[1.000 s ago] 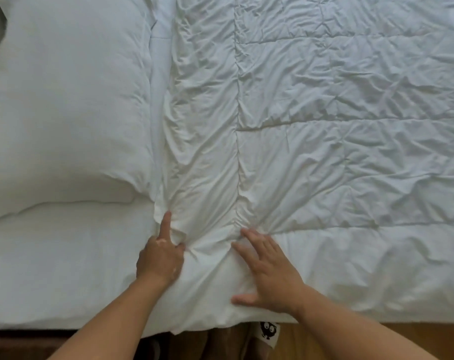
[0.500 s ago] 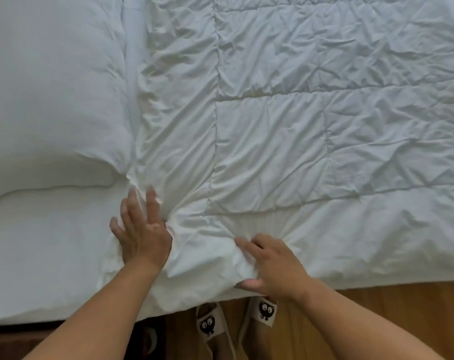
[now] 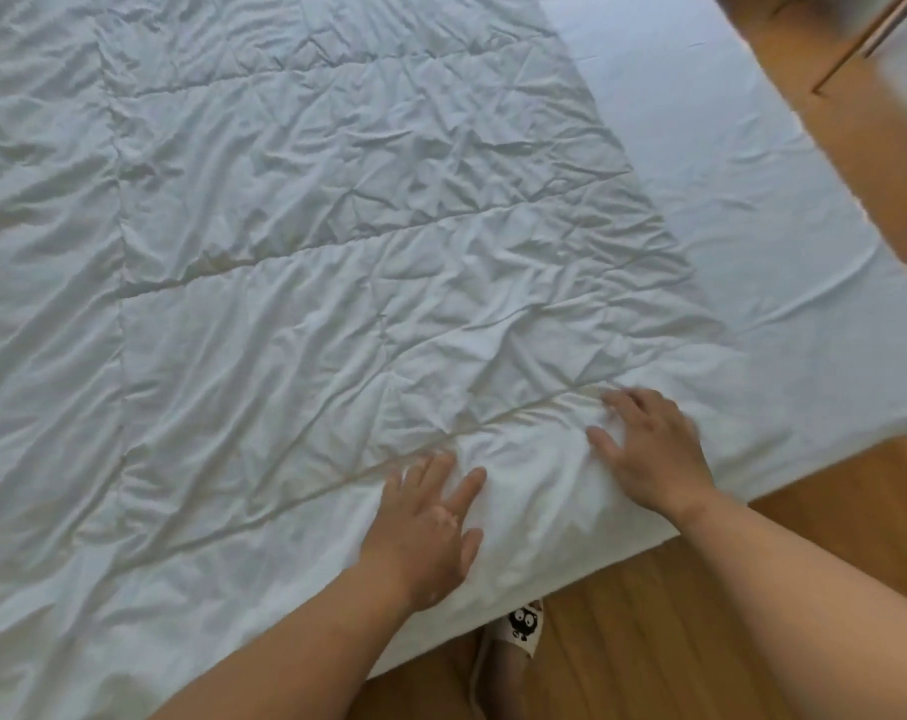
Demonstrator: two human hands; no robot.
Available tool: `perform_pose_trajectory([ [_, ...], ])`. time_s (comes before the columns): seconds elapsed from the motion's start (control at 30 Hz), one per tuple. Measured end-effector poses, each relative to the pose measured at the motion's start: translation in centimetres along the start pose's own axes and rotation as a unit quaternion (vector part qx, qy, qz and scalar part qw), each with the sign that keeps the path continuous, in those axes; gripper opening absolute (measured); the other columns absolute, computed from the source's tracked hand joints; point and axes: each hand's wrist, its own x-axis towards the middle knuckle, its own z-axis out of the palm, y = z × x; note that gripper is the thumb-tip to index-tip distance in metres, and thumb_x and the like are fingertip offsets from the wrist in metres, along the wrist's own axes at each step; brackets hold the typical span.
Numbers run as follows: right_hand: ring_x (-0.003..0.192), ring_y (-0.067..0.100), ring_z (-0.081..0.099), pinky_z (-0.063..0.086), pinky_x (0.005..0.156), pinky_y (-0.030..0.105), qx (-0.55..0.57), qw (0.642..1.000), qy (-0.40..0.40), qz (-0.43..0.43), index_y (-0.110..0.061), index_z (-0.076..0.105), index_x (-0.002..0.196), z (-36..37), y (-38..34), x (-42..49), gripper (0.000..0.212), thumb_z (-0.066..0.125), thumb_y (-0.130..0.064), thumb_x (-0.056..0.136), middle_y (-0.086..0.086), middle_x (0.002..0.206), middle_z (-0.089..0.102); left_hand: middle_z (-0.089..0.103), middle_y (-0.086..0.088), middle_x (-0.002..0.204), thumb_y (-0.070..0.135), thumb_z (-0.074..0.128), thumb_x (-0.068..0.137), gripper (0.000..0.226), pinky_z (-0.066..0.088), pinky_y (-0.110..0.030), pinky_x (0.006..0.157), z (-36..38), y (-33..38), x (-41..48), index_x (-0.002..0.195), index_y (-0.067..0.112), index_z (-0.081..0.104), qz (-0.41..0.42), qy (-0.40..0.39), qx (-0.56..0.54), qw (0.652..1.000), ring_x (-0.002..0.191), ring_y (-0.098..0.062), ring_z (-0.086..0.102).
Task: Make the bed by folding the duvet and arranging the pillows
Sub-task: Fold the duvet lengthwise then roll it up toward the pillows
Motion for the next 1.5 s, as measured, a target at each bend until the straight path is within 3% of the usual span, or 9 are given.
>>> perform_pose_trajectory([
  [0.2, 0.135, 0.029, 0.037, 0.032, 0.11, 0.051, 0.048, 0.988, 0.078, 0.124, -0.027, 0.046, 0.14, -3.8, 14.5, 7.5, 0.06, 0.048, -0.063, 0.092, 0.004, 0.147, 0.041, -0.007, 0.005, 0.168, 0.06, 0.029, 0.1, 0.062, 0.006, -0.046, 0.124, -3.3, 11.4, 14.3, 0.156, 0.047, 0.006, 0.017, 0.054, -0.013, 0.998, 0.153, -0.023, -0.001],
  [0.33, 0.133, 0.031, 0.045, 0.04, 0.104, 0.043, 0.228, 0.955, -0.073, 0.175, -0.025, 0.036, 0.149, -2.2, 20.1, 9.1, 0.087, 0.061, -0.073, 0.08, 0.007, 0.146, 0.047, 0.003, -0.002, 0.165, 0.065, 0.036, 0.096, 0.057, 0.013, -0.042, 0.12, -1.5, 18.1, 19.7, 0.15, 0.053, 0.026, 0.047, -0.016, 0.028, 0.998, 0.149, -0.025, 0.012],
  [0.43, 0.103, 0.023, 0.061, 0.045, 0.082, 0.034, 0.315, 0.926, -0.101, 0.179, -0.026, 0.051, 0.118, -0.1, 21.8, 7.7, 0.06, 0.07, -0.067, 0.078, -0.004, 0.111, 0.065, 0.032, -0.002, 0.152, 0.071, 0.042, 0.086, 0.053, 0.033, -0.031, 0.114, -3.0, 18.6, 22.4, 0.132, 0.047, 0.056, 0.082, -0.065, 0.021, 0.994, 0.135, -0.021, 0.045],
  [0.53, 0.092, 0.012, 0.058, 0.044, 0.078, 0.03, 0.365, 0.908, -0.109, 0.174, -0.027, 0.049, 0.099, 0.6, 22.6, 7.4, 0.054, 0.076, -0.066, 0.073, -0.017, 0.093, 0.057, 0.049, 0.001, 0.132, 0.053, 0.062, 0.081, 0.047, 0.049, -0.039, 0.099, -8.0, 18.8, 28.7, 0.125, 0.036, 0.061, 0.126, 0.075, 0.025, 0.989, 0.117, -0.026, 0.058],
  [0.67, 0.093, 0.005, 0.065, 0.054, 0.086, 0.031, 0.406, 0.892, -0.141, 0.143, -0.037, 0.064, 0.105, 0.5, 23.6, 7.8, 0.06, 0.078, -0.074, 0.059, -0.02, 0.099, 0.069, 0.014, -0.004, 0.164, 0.051, 0.079, 0.076, 0.099, 0.019, -0.058, 0.119, -13.9, 24.2, 36.6, 0.155, 0.038, 0.021, 0.137, 0.024, 0.33, 0.934, 0.151, -0.033, 0.013],
  [0.77, 0.092, 0.001, 0.065, 0.055, 0.085, 0.028, 0.412, 0.883, -0.186, 0.13, -0.043, 0.067, 0.104, 1.0, 24.1, 6.2, 0.05, 0.079, -0.068, 0.062, -0.022, 0.099, 0.071, 0.044, -0.003, 0.142, 0.052, 0.085, 0.067, 0.089, 0.007, -0.072, 0.115, -12.9, 26.2, 38.4, 0.143, 0.032, 0.043, 0.121, -0.058, 0.388, 0.912, 0.14, -0.029, 0.035],
  [1.03, 0.082, 0.006, 0.063, 0.055, 0.077, 0.031, 0.339, 0.915, -0.157, 0.15, -0.036, 0.064, 0.091, 0.2, 22.2, 4.6, 0.036, 0.075, -0.063, 0.07, -0.015, 0.088, 0.068, 0.054, 0.003, 0.117, 0.049, 0.062, 0.089, 0.039, 0.01, -0.062, 0.117, -10.8, 22.5, 35.0, 0.124, 0.032, 0.057, 0.146, 0.061, 0.337, 0.928, 0.123, -0.024, 0.043],
  [1.37, 0.078, 0.016, 0.055, 0.045, 0.069, 0.032, 0.213, 0.971, -0.112, 0.004, -0.031, 0.042, 0.118, -6.6, 6.5, -4.6, 0.038, 0.058, -0.052, 0.091, -0.013, 0.077, 0.052, 0.051, -0.005, 0.133, 0.013, 0.076, 0.073, 0.043, 0.045, -0.047, 0.105, -11.5, 11.3, 20.7, 0.113, 0.025, 0.068, 0.139, 0.279, 0.001, 0.95, 0.124, -0.03, 0.049],
  [1.5, 0.113, 0.02, 0.06, 0.045, 0.094, 0.032, 0.187, 0.974, -0.114, -0.051, -0.034, 0.023, 0.151, -6.8, -3.7, -8.8, 0.067, 0.052, -0.053, 0.094, -0.004, 0.121, 0.063, 0.047, -0.003, 0.146, 0.019, 0.064, 0.091, 0.053, 0.046, -0.02, 0.103, -11.4, 7.9, 9.7, 0.132, 0.049, 0.051, -0.025, 0.285, -0.374, 0.882, 0.123, 0.011, 0.048],
])
